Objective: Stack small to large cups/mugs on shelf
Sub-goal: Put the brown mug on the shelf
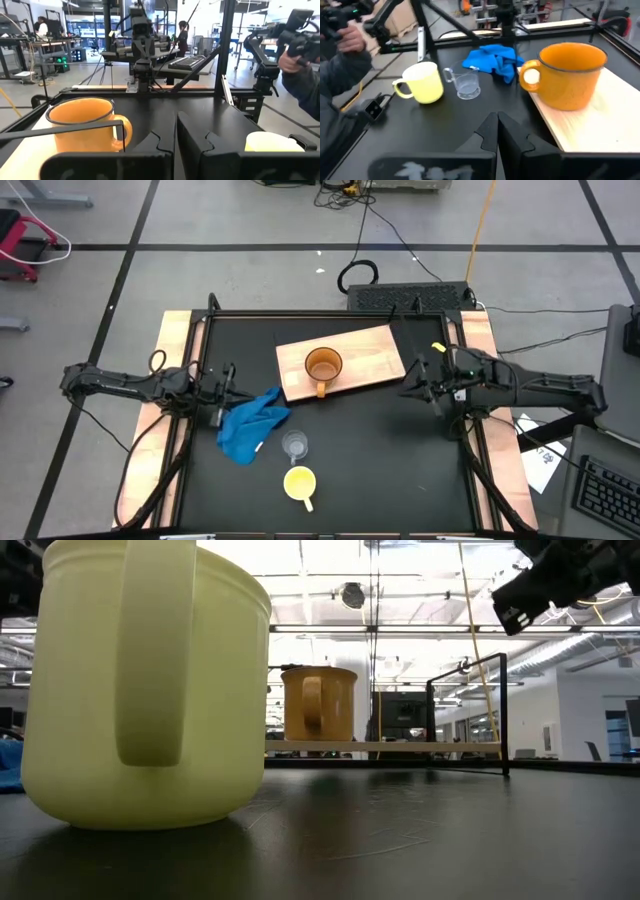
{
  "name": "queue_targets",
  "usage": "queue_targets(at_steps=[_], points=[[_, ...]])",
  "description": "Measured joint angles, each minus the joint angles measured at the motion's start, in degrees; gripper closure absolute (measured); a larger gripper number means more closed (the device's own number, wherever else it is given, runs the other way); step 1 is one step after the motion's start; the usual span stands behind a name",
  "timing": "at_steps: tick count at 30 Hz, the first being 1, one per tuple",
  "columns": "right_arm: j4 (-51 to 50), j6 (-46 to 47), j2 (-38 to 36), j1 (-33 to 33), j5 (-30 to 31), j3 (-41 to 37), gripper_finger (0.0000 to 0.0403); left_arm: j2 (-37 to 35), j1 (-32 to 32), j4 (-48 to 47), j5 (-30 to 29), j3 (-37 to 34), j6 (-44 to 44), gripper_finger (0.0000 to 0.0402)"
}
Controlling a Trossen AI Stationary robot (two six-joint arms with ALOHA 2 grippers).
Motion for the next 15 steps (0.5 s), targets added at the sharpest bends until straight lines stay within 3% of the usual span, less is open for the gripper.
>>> queue_targets(at_steps=[15], points=[[16.14, 4.57, -6.49, -0.02, -0.31, -14.91, 0.0403, -0.01, 0.00, 0.74, 0.00, 0.00, 0.66, 0.0382]])
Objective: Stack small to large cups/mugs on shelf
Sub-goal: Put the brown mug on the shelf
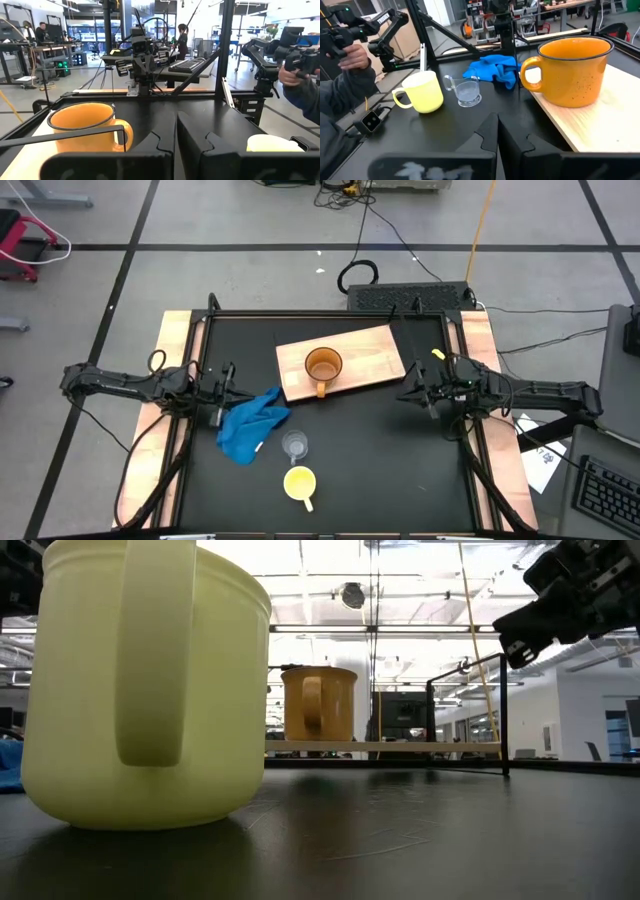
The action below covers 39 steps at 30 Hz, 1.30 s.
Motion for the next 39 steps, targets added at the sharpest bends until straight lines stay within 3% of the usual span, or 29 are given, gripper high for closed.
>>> queue_targets(at_steps=[18, 23, 25, 29, 33, 39], points=[[0.65, -1.15, -0.95, 0.00, -0.13, -3.06, 0.0403, 0.02, 0.00, -1.65, -0.14, 0.00, 0.44, 0.0382], [3.53, 0.28, -0.95, 0.00, -0.13, -5.04, 0.0403, 0.02, 0.06, -1.93, -8.71, 0.33, -3.14, 0.0383], [4.07, 0.37, -0.95, 0.00, -0.15, -5.20, 0.0403, 0.31, 0.02, -2.04, -9.16, 1.11, -3.19, 0.0382], [4.41, -0.16, -0.95, 0.00, -0.13, -5.20, 0.0403, 2.55, 0.04, -2.01, -9.92, 5.50, -2.46, 0.0383], [4.48, -0.77, -0.95, 0.00, -0.16, -5.20, 0.0403, 7.83, 1.07, -1.94, -15.49, 11.85, -2.16, 0.0393], [4.84, -1.14, -0.95, -0.02, -0.16, -5.20, 0.0403, 20.50, 4.31, -2.32, -12.65, 22.97, 0.46, 0.0398]])
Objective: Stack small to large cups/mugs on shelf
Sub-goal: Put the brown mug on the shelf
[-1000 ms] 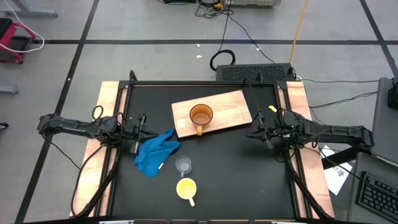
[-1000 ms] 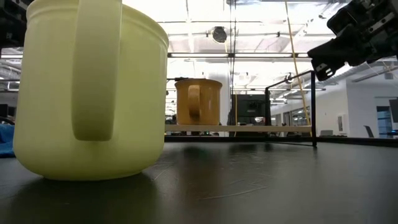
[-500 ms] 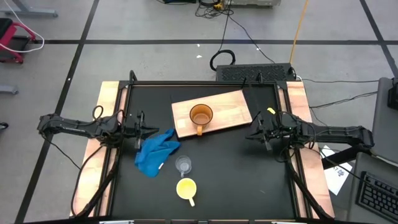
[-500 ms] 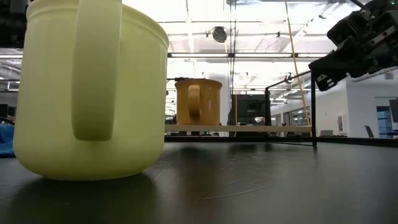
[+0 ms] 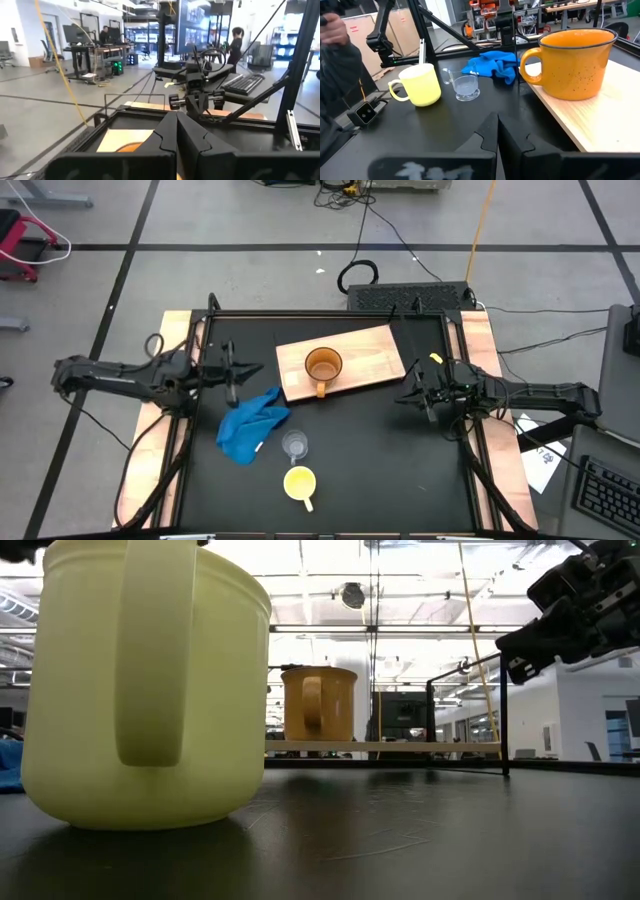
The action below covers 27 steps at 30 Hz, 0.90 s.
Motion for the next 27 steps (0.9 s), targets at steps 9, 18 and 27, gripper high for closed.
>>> queue_targets(at_steps=[9, 18, 27], points=[[0.38, 0.01, 0.01, 0.00, 0.00, 0.00, 0.0403, 19.35, 7.54, -6.24, 11.24, 16.60, -1.99, 0.0399], [-1.75, 0.00, 0.02, 0.00, -0.02, 0.00, 0.0403, 33.28, 16.21, -21.96, 22.22, 31.83, -0.76, 0.0400], [-1.83, -0.16, 0.00, 0.00, -0.02, 0.00, 0.0403, 47.34, 21.55, -43.00, 26.65, 49.49, 3.99, 0.0401]])
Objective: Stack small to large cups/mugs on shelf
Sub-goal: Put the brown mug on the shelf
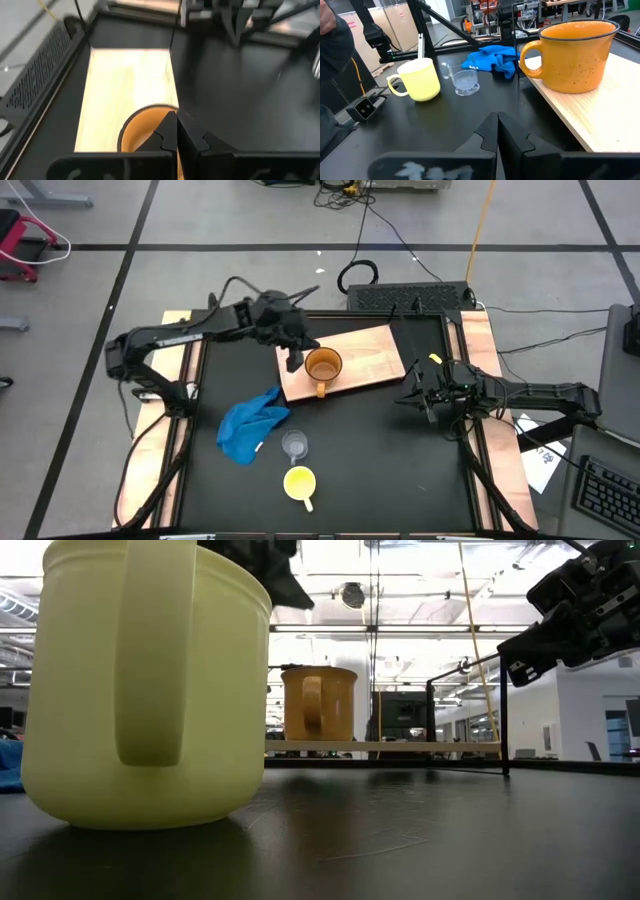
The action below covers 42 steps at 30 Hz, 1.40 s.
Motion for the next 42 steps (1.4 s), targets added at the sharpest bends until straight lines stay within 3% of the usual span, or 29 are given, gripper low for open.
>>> queue_targets(at_steps=[11, 16, 20, 29, 42], points=[[-0.85, -0.05, 0.01, 0.00, 0.00, 0.00, 0.0403, 13.57, 0.27, -15.86, -0.46, 16.90, 10.19, 0.0401], [-0.99, -0.04, 0.02, 0.00, 0.00, 0.02, 0.0403, 17.41, 0.54, -23.41, -2.53, 21.13, 13.79, 0.0401], [-1.18, -0.04, 0.03, 0.00, 0.02, 0.02, 0.0403, 19.02, 0.90, -25.86, -5.80, 22.07, 14.90, 0.0401], [-1.50, 0.07, 0.04, 0.00, 0.02, 0.02, 0.0403, 18.21, 0.93, -25.17, -6.60, 22.09, 18.45, 0.0383], [-2.10, 0.15, 0.04, 0.00, 0.02, 0.02, 0.0403, 18.49, -0.94, -25.28, -6.55, 22.09, 21.94, 0.0277]])
